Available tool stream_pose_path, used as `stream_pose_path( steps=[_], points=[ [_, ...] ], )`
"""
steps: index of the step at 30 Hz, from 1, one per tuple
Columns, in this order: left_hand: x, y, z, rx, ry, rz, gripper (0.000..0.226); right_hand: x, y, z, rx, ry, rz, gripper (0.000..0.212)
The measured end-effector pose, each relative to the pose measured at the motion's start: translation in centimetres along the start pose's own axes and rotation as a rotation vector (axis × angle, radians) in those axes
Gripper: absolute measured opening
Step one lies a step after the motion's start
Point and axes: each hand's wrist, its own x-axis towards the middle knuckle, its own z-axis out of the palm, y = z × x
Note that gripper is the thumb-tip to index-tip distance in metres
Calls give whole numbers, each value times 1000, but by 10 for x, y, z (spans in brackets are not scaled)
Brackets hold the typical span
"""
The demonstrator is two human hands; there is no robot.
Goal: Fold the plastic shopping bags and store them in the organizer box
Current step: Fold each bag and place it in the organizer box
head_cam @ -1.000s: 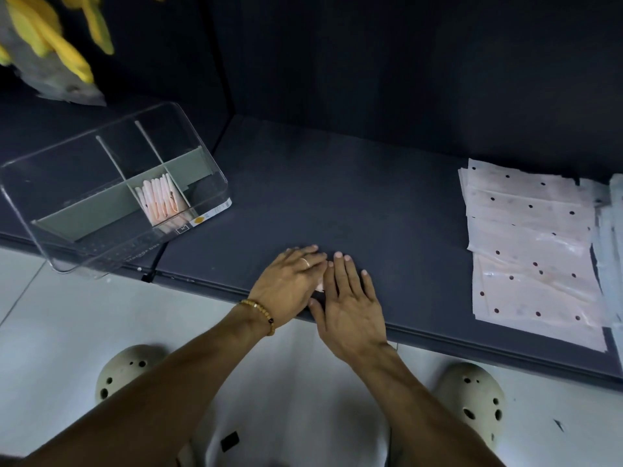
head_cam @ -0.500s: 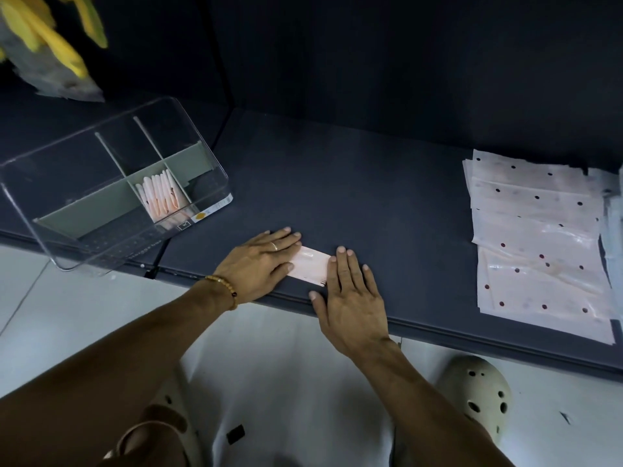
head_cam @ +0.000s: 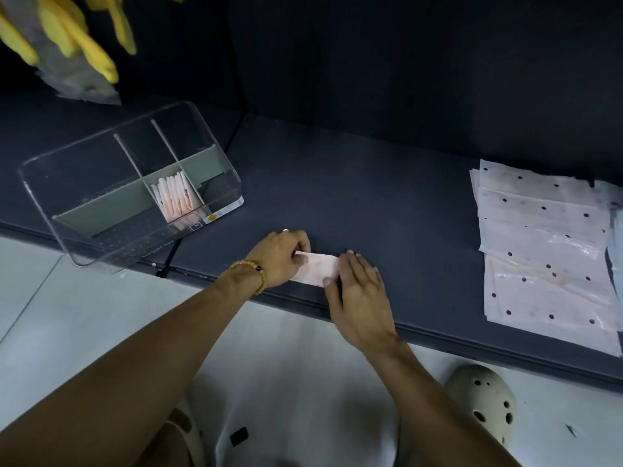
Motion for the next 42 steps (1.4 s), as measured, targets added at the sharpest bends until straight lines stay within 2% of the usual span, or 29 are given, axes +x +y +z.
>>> stream_pose_path(
  steps=[3,8,12,15,17,18,19,22,25,27,31,35,37,42],
  points=[
    [-15,-6,-11,-250,22,-3,14,24,-18,-17,97,29,-10,39],
    [-34,-20,-47,-538,189,-41,13,64,-62,-36,280,-104,-83,7],
    [-46,-44,-76,-651,345,-72,8,91,-96,-37,391,-177,-90,12],
    [-50,-68,-88,-665,642,-218,11,106,-116,-31,435,-66,-57,12],
    [-48,-84,-94,-501,872,-365,23,113,-126,-24,591,-22,43,11],
    [-45,-90,-95,-408,930,-433,34,116,-129,-21,682,-13,94,10],
    [-40,-95,-96,-346,940,-496,48,117,-133,-18,760,-8,134,8],
    [-25,-97,-96,-270,831,-671,80,121,-142,-11,895,-3,212,2],
    [-14,-97,-95,-198,762,-777,86,126,-147,-4,918,-12,242,3],
    [-11,-103,-98,-237,750,-776,79,130,-150,-1,901,-20,246,5],
    [-15,-117,-102,-237,736,-707,48,136,-157,3,912,-8,243,8],
    [-22,-121,-97,-192,766,-618,43,145,-174,9,839,24,223,9],
    [-24,-121,-96,-219,791,-602,39,149,-187,14,722,30,181,12],
    [-26,-122,-96,-271,824,-585,27,155,-213,25,198,144,46,6]
  ],
)
